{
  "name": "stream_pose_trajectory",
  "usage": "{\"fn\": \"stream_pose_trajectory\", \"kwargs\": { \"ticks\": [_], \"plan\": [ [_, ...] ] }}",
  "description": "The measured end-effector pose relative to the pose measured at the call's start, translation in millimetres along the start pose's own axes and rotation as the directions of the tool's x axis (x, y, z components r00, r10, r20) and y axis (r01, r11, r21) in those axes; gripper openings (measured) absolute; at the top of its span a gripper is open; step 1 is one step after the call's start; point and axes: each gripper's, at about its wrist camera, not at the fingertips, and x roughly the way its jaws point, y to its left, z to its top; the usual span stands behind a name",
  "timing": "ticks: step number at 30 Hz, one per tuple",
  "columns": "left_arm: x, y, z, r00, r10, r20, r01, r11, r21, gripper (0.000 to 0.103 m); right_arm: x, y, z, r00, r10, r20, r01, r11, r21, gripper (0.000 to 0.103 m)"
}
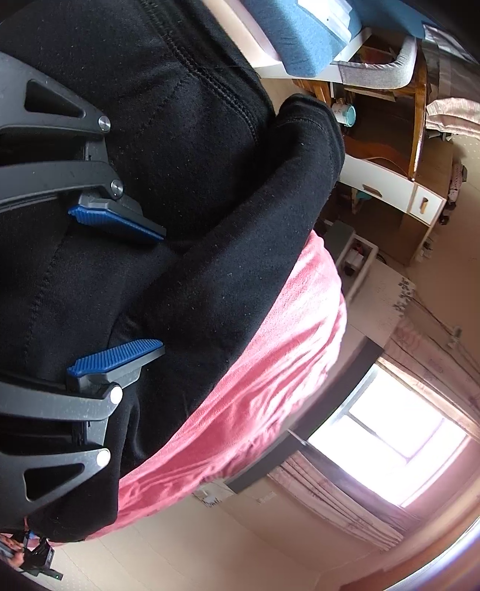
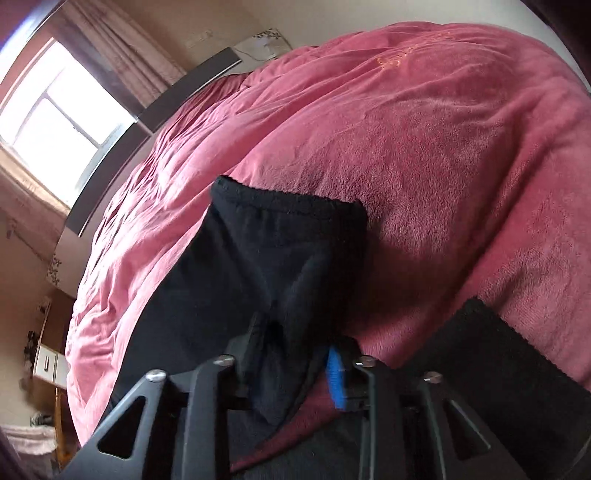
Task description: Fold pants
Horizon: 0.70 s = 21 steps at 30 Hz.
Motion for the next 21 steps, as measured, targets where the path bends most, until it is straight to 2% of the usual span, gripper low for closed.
{"fn": "stream_pose_trajectory", "kwargs": {
  "ticks": [1,2,4,6,7,8,11,14,15,16,17,19,21],
  "plan": [
    [0.6,-3.8,5.1,0.999,0.019,-0.028,-0.019,1.0,0.005,0.056,-7.2,1.6,1.6,1.0,-0.029,0.005,0.029,0.999,-0.017,0.046],
    [0.7,-8.7,12.1,0.998,0.033,-0.057,-0.033,0.999,0.004,0.056,-17.3,0.3,4.4,0.998,-0.06,0.034,0.061,0.998,-0.033,0.046],
    [-0.3,-12.5,24.4,0.996,0.011,-0.084,-0.014,0.999,-0.032,0.056,-39.0,1.4,12.3,0.985,-0.134,0.111,0.141,0.988,-0.058,0.046],
    [3.3,-14.1,37.6,0.995,-0.02,-0.102,0.012,0.996,-0.087,0.056,-58.3,11.7,22.7,0.971,-0.138,0.196,0.164,0.979,-0.125,0.048],
    [6.5,-14.6,41.7,0.993,-0.019,-0.117,0.007,0.995,-0.1,0.056,-61.9,22.7,30.5,0.966,-0.128,0.225,0.173,0.966,-0.19,0.054],
    [13.0,-15.6,47.8,0.989,-0.004,-0.146,-0.013,0.993,-0.118,0.055,-59.2,32.2,39.7,0.968,-0.115,0.222,0.17,0.955,-0.244,0.06],
    [20.3,-17.1,57.8,0.986,-0.009,-0.166,-0.016,0.989,-0.149,0.054,-26.3,64.2,68.4,0.987,-0.091,0.136,0.135,0.921,-0.365,0.062],
    [25.2,-20.3,63.2,0.984,-0.004,-0.177,-0.025,0.987,-0.16,0.053,19.6,87.3,86.3,0.983,-0.176,0.053,0.181,0.869,-0.461,0.062],
    [29.1,-22.7,63.2,0.981,0.005,-0.194,-0.036,0.987,-0.158,0.047,29.8,88.1,87.8,0.982,-0.187,0.031,0.179,0.863,-0.473,0.061],
    [34.1,-24.9,66.2,0.976,0.014,-0.219,-0.048,0.987,-0.153,0.03,45.5,91.3,90.9,0.977,-0.214,0.006,0.189,0.849,-0.492,0.058],
    [38.2,-26.0,68.3,0.971,0.021,-0.239,-0.057,0.988,-0.144,0.021,48.3,94.5,85.1,0.973,-0.231,-0.009,0.195,0.84,-0.506,0.042],
    [42.7,-34.3,75.3,0.968,0.028,-0.251,-0.057,0.992,-0.109,0.009,63.6,99.4,74.0,0.961,-0.271,-0.05,0.199,0.811,-0.55,0.011],
    [42.3,-42.2,83.3,0.972,0.021,-0.236,-0.04,0.997,-0.073,0.008,62.6,106.2,71.4,0.963,-0.269,-0.011,0.21,0.775,-0.596,0.01]
  ]
}}
